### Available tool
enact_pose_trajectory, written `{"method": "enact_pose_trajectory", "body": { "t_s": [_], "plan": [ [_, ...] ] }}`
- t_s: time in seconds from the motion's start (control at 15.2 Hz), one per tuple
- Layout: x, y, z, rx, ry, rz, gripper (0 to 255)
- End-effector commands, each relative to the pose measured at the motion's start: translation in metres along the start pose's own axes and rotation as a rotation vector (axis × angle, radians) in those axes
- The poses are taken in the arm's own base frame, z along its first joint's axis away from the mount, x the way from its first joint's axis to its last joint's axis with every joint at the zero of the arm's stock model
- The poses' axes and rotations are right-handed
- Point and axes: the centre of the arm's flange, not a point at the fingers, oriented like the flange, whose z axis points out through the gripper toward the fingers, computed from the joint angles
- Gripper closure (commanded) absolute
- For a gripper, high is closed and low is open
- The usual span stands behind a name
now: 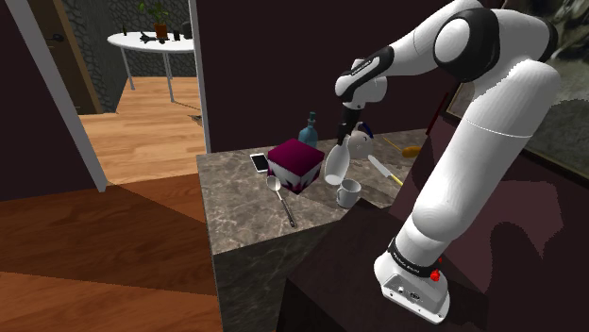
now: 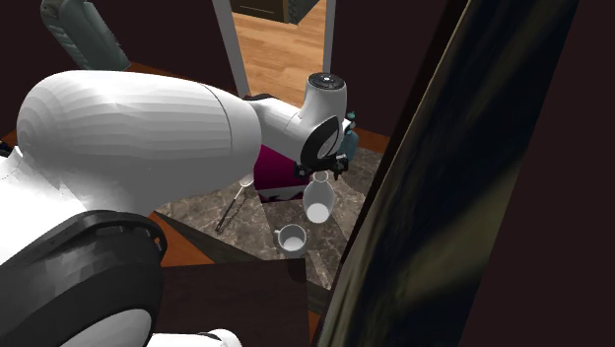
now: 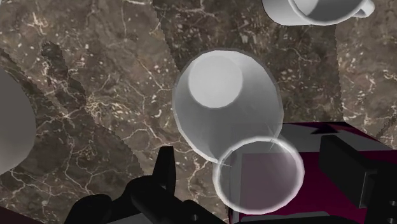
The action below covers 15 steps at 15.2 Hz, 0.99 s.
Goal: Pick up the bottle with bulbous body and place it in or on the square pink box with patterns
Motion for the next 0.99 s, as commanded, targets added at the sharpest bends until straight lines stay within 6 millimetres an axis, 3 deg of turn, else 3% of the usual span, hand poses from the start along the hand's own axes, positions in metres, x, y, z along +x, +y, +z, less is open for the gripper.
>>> {"method": "enact_pose_trajectory", "body": {
  "t_s": [0.0, 0.07, 0.13, 0.73, 0.92],
  "plan": [
    [0.000, 0.000, 0.000, 0.000, 0.000, 0.000, 0],
    [0.000, 0.000, 0.000, 0.000, 0.000, 0.000, 0],
    [0.000, 0.000, 0.000, 0.000, 0.000, 0.000, 255],
    [0.000, 0.000, 0.000, 0.000, 0.000, 0.000, 255],
    [0.000, 0.000, -0.016, 0.000, 0.000, 0.000, 255]
  ]
}}
